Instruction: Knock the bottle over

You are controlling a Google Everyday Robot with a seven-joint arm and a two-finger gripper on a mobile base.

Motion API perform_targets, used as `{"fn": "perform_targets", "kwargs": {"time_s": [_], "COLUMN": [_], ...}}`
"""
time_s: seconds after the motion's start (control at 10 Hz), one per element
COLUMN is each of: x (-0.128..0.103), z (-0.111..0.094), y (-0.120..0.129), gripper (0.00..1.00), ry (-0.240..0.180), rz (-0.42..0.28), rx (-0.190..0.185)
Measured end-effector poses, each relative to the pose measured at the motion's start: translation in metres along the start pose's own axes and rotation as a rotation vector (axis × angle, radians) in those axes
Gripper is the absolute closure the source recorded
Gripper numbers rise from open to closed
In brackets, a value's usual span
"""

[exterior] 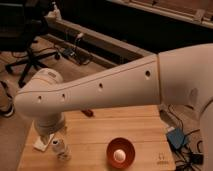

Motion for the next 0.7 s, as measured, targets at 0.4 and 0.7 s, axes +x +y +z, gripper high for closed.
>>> {"fn": "perform_targets", "kwargs": {"time_s": [0.4, 0.7], "x": [0.006, 0.021], "z": [0.009, 0.032], "y": [-0.002, -0.002], "gripper": [0.99, 1.00], "ry": [0.108, 0.284], "rz": [-0.003, -0.085], "rx": [-0.169, -0.190]}}
